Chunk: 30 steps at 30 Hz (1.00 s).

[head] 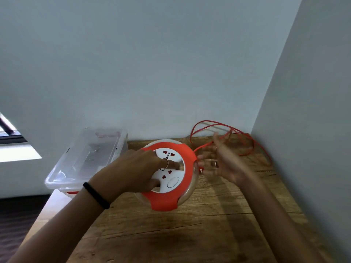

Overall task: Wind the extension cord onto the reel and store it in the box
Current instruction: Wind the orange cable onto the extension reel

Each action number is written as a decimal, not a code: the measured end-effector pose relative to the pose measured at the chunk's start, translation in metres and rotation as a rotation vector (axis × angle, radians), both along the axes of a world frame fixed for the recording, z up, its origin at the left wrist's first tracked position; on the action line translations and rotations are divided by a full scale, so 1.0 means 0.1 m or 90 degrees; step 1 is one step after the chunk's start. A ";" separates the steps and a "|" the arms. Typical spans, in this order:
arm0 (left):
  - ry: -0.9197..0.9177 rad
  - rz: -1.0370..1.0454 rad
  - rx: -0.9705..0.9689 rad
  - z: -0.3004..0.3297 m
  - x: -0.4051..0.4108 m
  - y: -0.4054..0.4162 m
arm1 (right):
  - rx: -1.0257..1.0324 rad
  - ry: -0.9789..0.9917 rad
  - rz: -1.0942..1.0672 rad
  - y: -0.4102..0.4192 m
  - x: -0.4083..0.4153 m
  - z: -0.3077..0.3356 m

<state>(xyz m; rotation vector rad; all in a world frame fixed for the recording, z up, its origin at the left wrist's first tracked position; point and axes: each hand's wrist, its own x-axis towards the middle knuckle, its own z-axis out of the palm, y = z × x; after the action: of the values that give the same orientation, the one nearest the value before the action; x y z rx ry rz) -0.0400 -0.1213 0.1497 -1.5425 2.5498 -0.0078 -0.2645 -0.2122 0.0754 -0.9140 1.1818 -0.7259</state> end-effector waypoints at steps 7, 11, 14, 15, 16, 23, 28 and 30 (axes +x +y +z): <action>0.011 0.005 -0.009 0.02 -0.06 -0.08 | -0.156 -0.031 -0.035 0.65 0.33 -0.07; 0.032 0.011 0.018 -0.01 -0.15 -0.10 | -0.233 0.015 -0.162 0.79 0.52 -0.14; 0.034 0.012 0.042 -0.04 -0.19 -0.07 | -0.262 0.050 -0.233 0.78 0.51 -0.13; 0.038 0.009 0.044 -0.05 -0.20 -0.06 | -0.277 0.070 -0.239 0.77 0.50 -0.14; 0.038 0.005 0.039 -0.07 -0.21 -0.05 | -0.291 0.088 -0.243 0.75 0.49 -0.14; -0.063 -0.076 -0.041 -0.10 -0.29 -0.07 | -0.368 0.150 -0.293 0.68 0.46 -0.16; -0.156 -0.168 -0.061 -0.09 -0.32 -0.02 | -0.357 0.145 -0.207 0.64 0.41 -0.17; -0.151 -0.191 -0.070 -0.07 -0.31 0.00 | -0.321 0.121 -0.157 0.64 0.41 -0.20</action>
<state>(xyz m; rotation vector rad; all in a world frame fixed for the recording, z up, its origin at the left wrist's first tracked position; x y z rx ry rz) -0.0707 -0.1215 0.1430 -1.0981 2.5943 -0.3504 -0.2234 -0.1484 0.0549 -1.2897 1.3187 -1.1910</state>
